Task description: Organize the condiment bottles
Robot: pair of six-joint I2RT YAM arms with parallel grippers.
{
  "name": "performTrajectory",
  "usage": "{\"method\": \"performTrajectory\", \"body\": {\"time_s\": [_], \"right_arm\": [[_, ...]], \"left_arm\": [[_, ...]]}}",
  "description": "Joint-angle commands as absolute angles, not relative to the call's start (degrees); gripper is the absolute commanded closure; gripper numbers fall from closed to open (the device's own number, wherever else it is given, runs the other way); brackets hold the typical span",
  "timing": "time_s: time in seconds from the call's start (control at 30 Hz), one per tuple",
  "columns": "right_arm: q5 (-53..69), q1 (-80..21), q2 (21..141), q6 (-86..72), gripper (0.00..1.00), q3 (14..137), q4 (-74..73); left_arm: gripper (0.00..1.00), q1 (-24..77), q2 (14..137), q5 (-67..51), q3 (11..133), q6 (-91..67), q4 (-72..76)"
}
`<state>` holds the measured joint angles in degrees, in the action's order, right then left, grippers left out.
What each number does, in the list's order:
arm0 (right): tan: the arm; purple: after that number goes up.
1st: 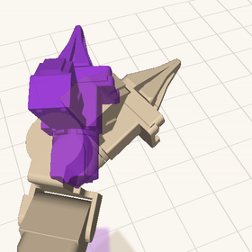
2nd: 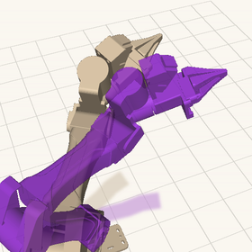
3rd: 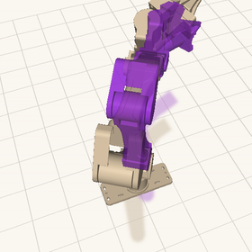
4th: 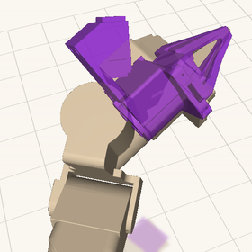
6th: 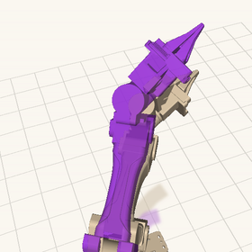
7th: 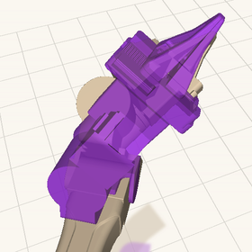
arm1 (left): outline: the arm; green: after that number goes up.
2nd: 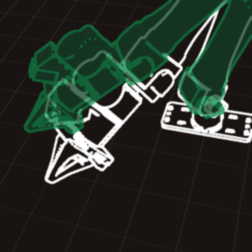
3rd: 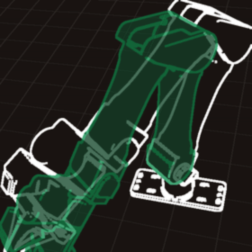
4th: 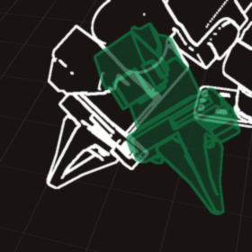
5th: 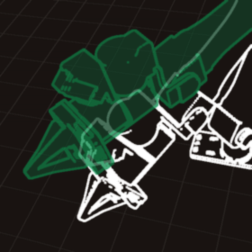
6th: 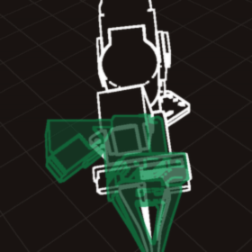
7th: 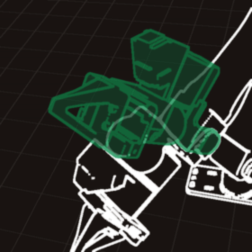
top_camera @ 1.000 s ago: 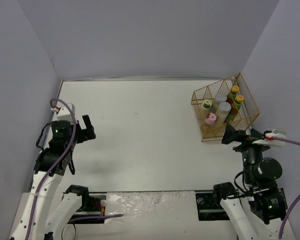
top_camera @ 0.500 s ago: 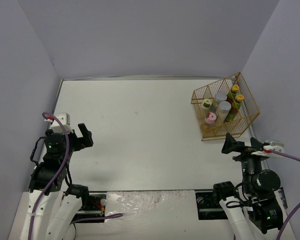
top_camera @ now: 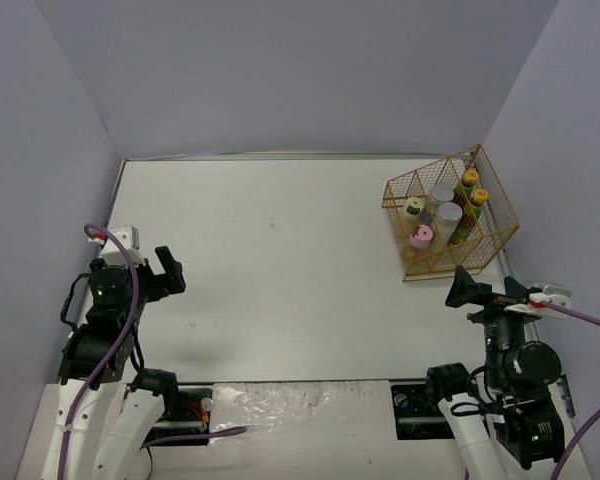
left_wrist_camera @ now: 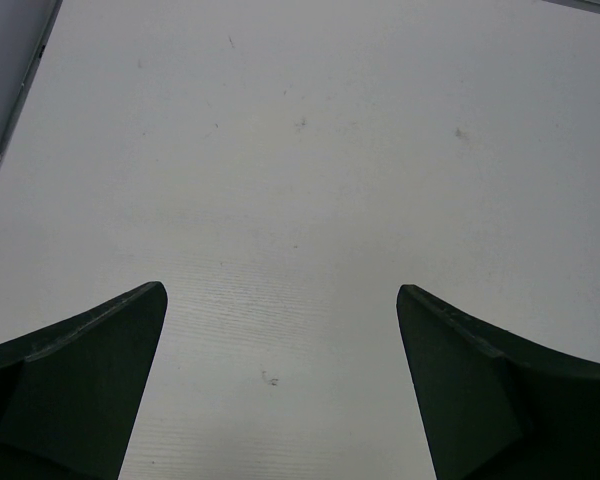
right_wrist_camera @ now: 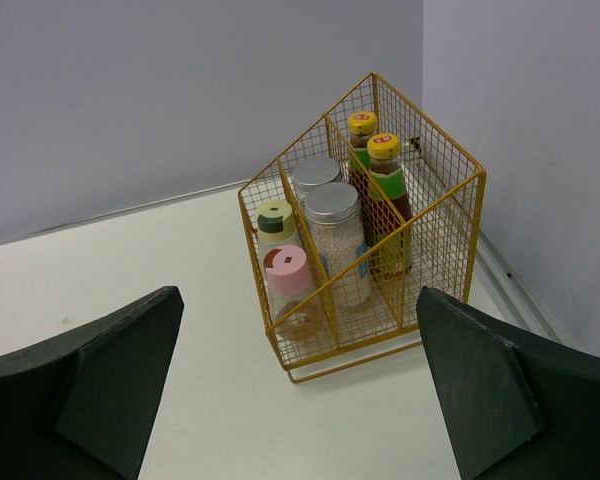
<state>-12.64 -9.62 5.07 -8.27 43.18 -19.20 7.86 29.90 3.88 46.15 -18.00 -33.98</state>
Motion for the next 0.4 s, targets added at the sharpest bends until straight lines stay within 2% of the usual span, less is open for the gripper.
{"method": "performTrajectory", "body": {"time_s": [0.0,0.37], "right_arm": [[-12.73,-9.1,4.79,-7.25,0.0,43.42,-15.51],[-10.49,-8.53,5.0,-6.77,0.0,43.33,-15.03]], "left_arm": [[0.03,7.47,31.16,3.43,46.89,-17.05,-29.97],[0.03,7.47,30.94,3.75,46.88,-17.23,-30.23]]}}
